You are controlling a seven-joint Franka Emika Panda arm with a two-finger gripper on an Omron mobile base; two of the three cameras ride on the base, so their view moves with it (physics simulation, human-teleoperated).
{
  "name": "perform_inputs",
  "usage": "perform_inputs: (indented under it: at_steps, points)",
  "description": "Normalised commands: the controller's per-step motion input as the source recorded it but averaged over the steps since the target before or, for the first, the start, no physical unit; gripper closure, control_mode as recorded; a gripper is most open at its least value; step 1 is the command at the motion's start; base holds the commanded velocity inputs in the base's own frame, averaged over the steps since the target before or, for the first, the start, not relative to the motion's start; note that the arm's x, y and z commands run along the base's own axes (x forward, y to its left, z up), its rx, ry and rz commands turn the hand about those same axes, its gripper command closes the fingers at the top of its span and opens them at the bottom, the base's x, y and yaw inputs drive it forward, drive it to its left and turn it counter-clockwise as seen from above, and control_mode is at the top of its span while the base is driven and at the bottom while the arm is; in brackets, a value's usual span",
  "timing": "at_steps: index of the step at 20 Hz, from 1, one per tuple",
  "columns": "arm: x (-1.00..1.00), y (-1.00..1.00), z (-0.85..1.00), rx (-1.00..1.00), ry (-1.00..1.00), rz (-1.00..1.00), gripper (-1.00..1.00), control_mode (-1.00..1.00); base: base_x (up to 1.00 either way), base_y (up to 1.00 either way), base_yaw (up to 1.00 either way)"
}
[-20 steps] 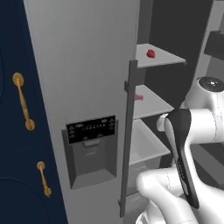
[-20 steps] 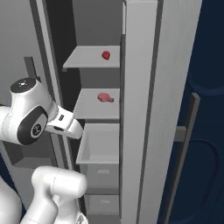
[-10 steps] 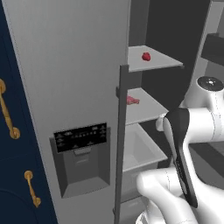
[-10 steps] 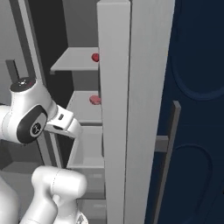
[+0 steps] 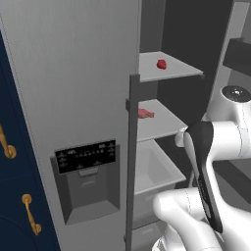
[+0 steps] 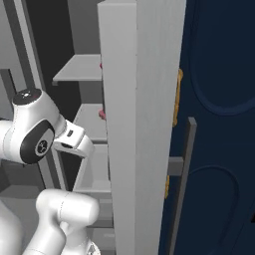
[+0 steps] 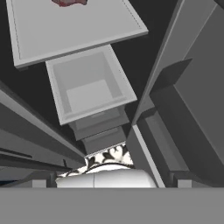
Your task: Take the strawberry from the fridge and place it on top of the pancake, located on the dining counter.
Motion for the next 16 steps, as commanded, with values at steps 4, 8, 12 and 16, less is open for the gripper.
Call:
perform_inputs:
  at_steps: [4,8,12,16]
  points:
    - [0.0,0.0,0.0,0.0,0.0,0.0,-1.0,1.0,0.39,0.0,0.0]
    - [0.0,0.0,0.0,0.0,0.0,0.0,-1.0,1.0,0.14,0.0,0.0]
    - [0.0,0.0,0.0,0.0,0.0,0.0,-1.0,1.0,0.07,0.01,0.0]
    - [0.5,0.07,0.32,0.0,-0.31,0.14,-1.0,-1.0,0.0,0.0,0.0]
